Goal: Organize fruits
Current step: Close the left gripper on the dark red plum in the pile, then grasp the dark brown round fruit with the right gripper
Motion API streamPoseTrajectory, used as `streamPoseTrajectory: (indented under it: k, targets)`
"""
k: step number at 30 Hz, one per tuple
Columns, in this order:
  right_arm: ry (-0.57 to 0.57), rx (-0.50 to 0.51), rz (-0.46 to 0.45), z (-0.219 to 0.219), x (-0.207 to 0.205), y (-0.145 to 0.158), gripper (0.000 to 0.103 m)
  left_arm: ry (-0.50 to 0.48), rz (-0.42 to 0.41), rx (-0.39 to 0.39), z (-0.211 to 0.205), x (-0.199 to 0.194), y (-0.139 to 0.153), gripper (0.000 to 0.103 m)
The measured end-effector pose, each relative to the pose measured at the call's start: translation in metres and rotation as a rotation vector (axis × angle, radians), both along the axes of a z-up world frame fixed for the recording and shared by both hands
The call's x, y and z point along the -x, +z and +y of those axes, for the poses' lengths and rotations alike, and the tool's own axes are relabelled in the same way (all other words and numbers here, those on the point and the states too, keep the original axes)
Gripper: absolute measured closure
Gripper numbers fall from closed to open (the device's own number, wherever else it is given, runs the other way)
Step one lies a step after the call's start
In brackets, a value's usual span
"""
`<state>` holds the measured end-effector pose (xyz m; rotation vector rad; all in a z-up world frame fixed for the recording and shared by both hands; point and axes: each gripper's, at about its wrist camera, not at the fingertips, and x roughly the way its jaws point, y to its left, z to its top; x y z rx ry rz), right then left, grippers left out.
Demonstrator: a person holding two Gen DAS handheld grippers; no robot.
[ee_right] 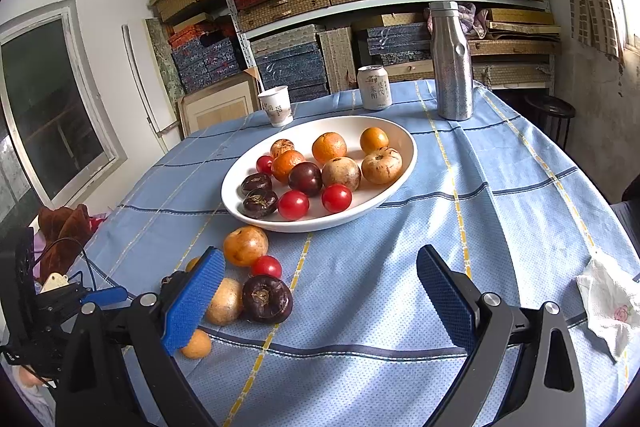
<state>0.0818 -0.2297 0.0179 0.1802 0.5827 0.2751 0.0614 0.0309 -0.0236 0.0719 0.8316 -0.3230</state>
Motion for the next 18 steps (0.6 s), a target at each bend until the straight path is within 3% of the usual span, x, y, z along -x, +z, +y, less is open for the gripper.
streamPoseTrajectory:
  k: [4,6,18]
  targets:
    - [0.002,0.006,-0.001,0.002,0.000,-0.001,0.006,-0.020,0.014,-0.003,-0.006,-0.002,-0.003,0.031]
    - [0.004,0.007,-0.003,0.002,0.001,0.000,0.006,-0.038,0.020,-0.001,-0.010,-0.001,-0.003,0.042]
    - [0.047,0.041,0.009,0.013,0.001,-0.004,0.006,0.006,0.056,0.022,-0.003,-0.011,-0.008,0.042]
